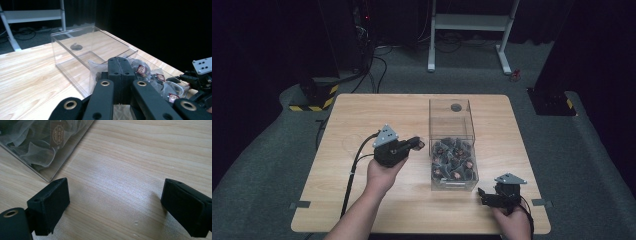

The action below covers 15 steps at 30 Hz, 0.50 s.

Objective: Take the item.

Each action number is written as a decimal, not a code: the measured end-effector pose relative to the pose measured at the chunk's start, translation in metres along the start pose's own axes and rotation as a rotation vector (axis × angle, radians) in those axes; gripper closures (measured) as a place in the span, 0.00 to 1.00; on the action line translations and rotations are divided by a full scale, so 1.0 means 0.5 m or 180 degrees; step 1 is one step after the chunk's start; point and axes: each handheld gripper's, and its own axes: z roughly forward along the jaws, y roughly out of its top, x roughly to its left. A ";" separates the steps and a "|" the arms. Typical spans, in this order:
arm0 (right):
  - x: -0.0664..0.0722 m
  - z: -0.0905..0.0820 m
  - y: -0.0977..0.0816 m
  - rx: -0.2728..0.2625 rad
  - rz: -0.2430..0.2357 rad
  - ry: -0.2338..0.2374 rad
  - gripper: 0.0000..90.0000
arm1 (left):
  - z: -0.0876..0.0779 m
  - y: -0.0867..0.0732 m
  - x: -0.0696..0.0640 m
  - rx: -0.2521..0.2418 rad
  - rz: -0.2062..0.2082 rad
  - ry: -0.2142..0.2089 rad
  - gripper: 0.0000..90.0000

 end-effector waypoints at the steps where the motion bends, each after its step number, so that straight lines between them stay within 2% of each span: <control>1: 0.000 0.000 0.000 0.0000 -0.0001 0.0000 0.09 | -0.005 0.000 0.005 -0.0003 0.0001 0.0023 1.00; 10: 0.000 0.000 0.000 -0.0003 0.0007 0.0000 0.09 | -0.032 -0.002 0.034 -0.0051 -0.0042 0.0136 1.00; 15: 0.000 0.000 0.000 -0.0003 0.0005 0.0000 0.09 | -0.057 -0.001 0.061 -0.0073 -0.0045 0.0238 1.00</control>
